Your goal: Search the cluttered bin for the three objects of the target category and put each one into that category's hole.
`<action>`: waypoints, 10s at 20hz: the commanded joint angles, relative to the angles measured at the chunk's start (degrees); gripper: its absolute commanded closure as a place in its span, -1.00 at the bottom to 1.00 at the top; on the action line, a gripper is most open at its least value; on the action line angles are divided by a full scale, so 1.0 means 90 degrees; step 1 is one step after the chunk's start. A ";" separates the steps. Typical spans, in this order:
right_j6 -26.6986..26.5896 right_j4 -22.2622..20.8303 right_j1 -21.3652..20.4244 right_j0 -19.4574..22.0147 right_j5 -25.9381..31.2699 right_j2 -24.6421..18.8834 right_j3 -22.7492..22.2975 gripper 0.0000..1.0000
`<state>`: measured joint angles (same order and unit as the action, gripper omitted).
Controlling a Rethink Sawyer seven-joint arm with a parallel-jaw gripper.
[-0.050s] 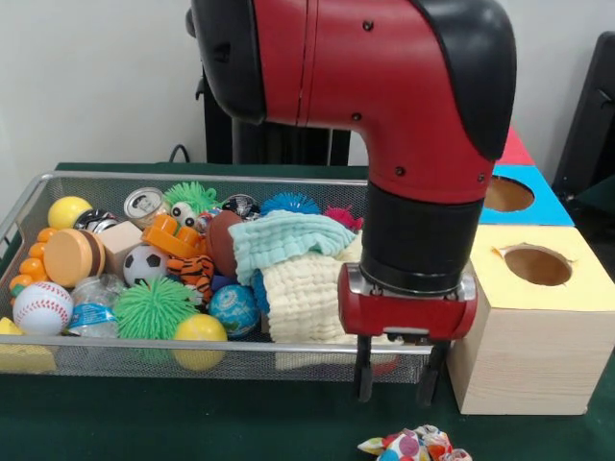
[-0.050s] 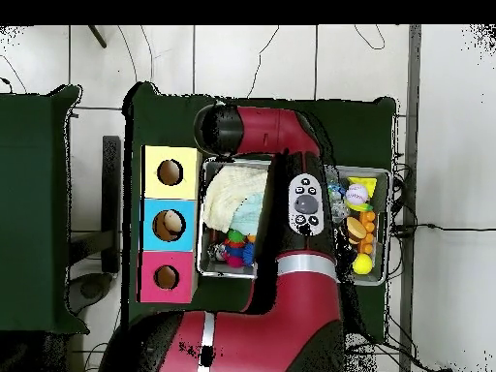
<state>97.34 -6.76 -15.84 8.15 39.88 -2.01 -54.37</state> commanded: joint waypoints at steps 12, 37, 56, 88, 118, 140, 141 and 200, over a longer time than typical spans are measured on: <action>0.0968 0.0204 0.0282 -0.0036 -0.0933 -0.0277 0.0134 -1.00; 0.0544 0.0313 0.1176 -0.0170 0.0443 -0.0214 0.0866 -1.00; 0.0574 0.0204 0.1579 -0.0200 0.0687 -0.0143 0.1114 -1.00; 0.0478 0.0193 0.0568 -0.0269 0.0976 0.0081 0.0330 1.00; 0.0459 0.0490 -0.1284 -0.0291 0.1555 -0.0110 -0.1339 1.00; 0.0883 0.0869 -0.1818 -0.0575 0.1587 -0.0093 -0.2310 1.00; 0.0877 0.0888 -0.1815 -0.0575 0.1565 -0.0085 -0.2366 1.00; 0.1459 0.1892 -0.1183 -0.1190 -0.0475 -0.0026 -0.2796 1.00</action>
<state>97.34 8.59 -30.75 -2.23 38.97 -0.61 -81.26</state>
